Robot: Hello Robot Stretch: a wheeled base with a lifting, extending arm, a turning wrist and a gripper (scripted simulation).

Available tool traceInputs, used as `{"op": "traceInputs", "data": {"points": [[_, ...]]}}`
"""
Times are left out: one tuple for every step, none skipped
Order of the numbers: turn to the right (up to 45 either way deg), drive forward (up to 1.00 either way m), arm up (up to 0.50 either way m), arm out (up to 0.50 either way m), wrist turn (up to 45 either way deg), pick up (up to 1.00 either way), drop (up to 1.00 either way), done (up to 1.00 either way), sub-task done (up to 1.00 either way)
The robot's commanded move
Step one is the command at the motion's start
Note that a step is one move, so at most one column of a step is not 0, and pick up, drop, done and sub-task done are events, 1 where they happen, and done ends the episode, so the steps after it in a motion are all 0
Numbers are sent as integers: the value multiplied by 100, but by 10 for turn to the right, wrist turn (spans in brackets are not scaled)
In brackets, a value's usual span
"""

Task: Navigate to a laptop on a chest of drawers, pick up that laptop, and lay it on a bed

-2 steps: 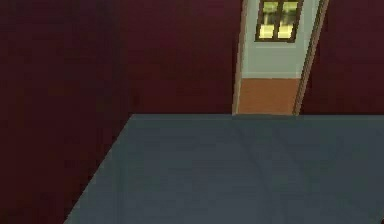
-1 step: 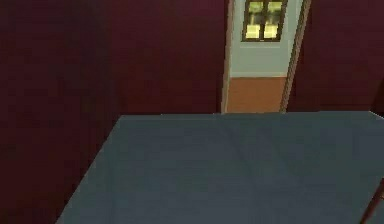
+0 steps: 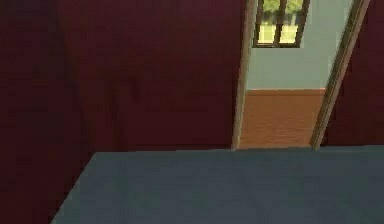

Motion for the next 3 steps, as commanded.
{"op": "traceInputs", "data": {"points": [[450, 0, 0, 0, 0, 0, 0, 0, 0], [450, 0, 0, 0, 0, 0, 0, 0, 0], [180, 0, 0, 0, 0, 0, 0, 0, 0]]}}
